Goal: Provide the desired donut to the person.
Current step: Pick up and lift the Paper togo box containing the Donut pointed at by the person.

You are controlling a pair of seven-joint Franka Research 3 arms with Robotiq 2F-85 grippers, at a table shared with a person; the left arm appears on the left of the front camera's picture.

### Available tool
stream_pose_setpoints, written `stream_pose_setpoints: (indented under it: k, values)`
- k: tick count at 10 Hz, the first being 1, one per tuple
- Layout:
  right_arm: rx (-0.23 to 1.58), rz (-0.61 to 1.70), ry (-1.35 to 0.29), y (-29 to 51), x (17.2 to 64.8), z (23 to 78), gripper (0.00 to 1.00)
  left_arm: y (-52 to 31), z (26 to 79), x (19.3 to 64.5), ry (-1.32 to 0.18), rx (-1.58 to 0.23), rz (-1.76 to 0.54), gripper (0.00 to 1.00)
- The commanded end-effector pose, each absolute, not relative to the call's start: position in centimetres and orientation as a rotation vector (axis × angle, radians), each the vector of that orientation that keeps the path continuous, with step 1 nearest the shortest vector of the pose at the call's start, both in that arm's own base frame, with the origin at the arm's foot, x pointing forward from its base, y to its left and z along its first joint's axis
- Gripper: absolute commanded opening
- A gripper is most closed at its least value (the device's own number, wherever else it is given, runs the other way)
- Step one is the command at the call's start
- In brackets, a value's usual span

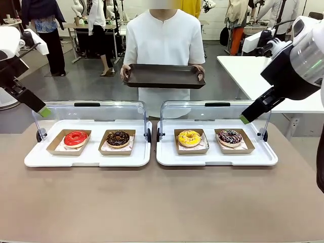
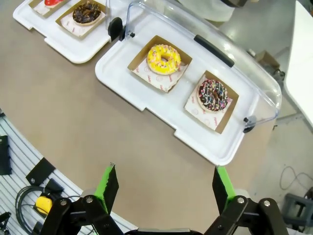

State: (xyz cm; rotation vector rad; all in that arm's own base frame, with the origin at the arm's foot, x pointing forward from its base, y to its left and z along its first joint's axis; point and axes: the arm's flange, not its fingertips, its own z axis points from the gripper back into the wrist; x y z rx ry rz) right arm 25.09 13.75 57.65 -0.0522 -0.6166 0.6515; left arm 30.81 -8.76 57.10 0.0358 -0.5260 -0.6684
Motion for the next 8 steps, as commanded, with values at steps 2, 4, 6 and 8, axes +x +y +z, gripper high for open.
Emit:
stream_pose_setpoints:
  k: [2, 4, 6, 8]
  values:
    - [-0.05, 0.652, -0.605, 13.86, 25.57, 57.23, 1.0, -9.12, 57.36, 30.91, -0.527, 0.045, -0.677, 1.0]
    - [-0.05, 0.652, -0.605, 13.86, 25.57, 57.23, 1.0, -9.12, 57.36, 30.91, -0.527, 0.045, -0.677, 1.0]
    - [-0.05, 0.652, -0.605, 13.86, 25.57, 57.23, 1.0, -9.12, 57.36, 30.91, -0.527, 0.045, -0.677, 1.0]
    - [-0.05, 0.651, -0.606, 13.75, 25.34, 57.38, 1.0, -9.12, 57.15, 30.72, -0.527, 0.042, -0.676, 1.0]
